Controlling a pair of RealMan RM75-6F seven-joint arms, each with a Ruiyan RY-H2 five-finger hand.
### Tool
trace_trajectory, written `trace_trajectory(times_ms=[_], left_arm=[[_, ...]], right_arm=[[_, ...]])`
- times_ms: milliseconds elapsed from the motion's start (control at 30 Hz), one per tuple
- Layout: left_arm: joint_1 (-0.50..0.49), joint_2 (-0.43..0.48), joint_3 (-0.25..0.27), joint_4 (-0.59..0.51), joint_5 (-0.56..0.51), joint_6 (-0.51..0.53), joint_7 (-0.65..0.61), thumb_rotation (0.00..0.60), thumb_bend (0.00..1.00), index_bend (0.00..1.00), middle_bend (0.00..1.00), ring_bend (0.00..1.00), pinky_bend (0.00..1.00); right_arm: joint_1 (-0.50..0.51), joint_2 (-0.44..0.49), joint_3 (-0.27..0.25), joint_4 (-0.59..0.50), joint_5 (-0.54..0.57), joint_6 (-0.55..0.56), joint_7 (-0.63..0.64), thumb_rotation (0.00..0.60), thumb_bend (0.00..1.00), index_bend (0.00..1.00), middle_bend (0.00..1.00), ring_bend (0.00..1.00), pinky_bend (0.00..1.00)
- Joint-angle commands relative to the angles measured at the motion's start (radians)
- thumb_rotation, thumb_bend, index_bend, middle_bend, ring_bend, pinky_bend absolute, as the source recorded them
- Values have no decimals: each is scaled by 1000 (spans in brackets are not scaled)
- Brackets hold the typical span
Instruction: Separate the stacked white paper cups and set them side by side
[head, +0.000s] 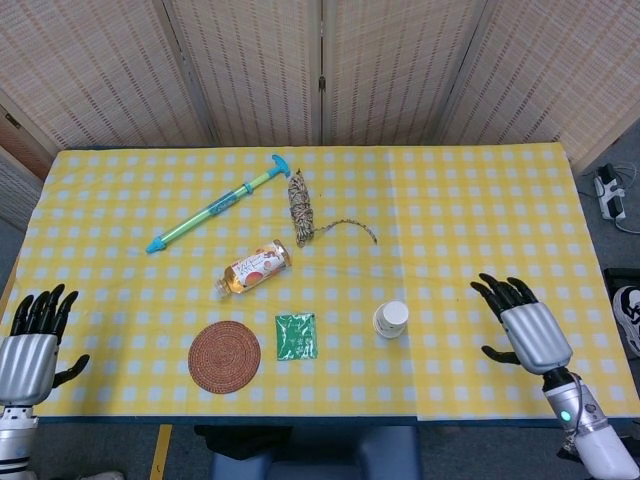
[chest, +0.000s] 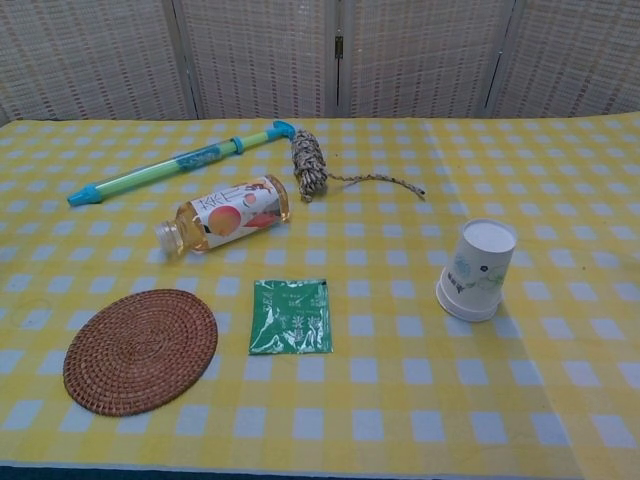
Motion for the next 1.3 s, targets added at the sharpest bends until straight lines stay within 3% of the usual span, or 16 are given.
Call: trace_trajectory(times_ms=[33,300,600,1300], left_arm=[[3,1,1,0,-1,3,-1,600,238,95,56,56,12],[10,4,4,4,-8,3,-6,600,238,95,56,59,13],[9,-1,6,11,-18,-11,-7,600,238,93,56,58,12],[9,-2,7,18,-41,-31,-3,600,238,93,56,59,6]], right_arm=[[90,2,11,-63,20,-125,-45,600,200,166,124,174,127],[198,-56,50,-69,123,-257,-112,600,266,200,129,182,133],[283,-100,61,-58,243,-354,-178,600,300,211,129,182,133],[406,-150,51,-25,430,-420,-253,600,400,273,138,193,133]])
